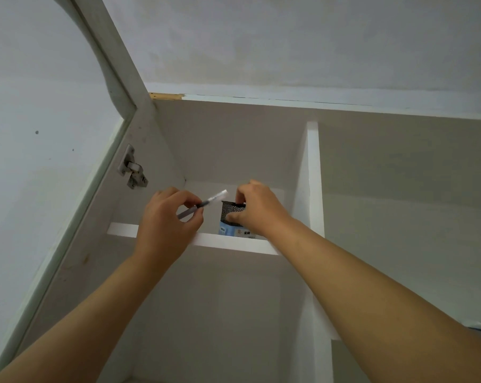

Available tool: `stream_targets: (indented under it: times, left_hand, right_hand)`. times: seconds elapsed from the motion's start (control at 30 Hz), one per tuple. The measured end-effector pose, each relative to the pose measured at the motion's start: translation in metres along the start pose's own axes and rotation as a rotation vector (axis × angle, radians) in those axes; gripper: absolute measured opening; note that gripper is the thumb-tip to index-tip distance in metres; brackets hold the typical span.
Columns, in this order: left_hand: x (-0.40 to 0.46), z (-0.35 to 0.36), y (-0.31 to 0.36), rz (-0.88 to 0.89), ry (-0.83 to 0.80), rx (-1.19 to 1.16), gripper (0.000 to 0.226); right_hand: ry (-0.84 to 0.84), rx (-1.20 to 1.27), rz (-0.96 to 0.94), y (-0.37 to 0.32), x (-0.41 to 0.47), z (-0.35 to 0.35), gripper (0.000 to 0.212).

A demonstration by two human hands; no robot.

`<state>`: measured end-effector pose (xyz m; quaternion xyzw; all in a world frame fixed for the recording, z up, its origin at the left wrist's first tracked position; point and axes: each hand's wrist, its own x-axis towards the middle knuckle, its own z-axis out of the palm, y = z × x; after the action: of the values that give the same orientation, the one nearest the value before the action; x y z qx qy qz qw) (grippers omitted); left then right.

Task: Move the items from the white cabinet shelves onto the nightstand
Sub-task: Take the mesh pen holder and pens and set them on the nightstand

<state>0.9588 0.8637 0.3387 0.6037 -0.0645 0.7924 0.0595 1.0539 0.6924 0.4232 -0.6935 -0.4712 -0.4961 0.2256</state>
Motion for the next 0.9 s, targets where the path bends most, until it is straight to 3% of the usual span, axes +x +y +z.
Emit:
stream_targets:
  times: [0.27, 0.53, 0.7, 0.9]
  left_hand:
    - [0.0007, 0.0002, 0.0001, 0.018, -0.010, -0.001, 0.009]
    - [0.0002, 0.0006, -0.0011, 0.013, 0.012, 0.002, 0.008]
    - [0.0007, -0.0003, -0.0008, 0.007, 0.015, 0.000, 0.008]
    - [0.0007, -0.0048, 0.0029, -0.015, -0.014, 0.018, 0.008]
  right_hand:
    - [0.088, 0.090, 0.045, 0.0014, 0.0009, -0.0008, 0.028]
    - [0.010, 0.108, 0.125, 0.0042, 0.0005, 0.0047, 0.039]
    - [-0.005, 0.132, 0.116, 0.0049, -0.0013, 0.0032, 0.034]
    - [0.096, 0.162, 0.074, 0.0055, -0.0069, -0.0015, 0.027]
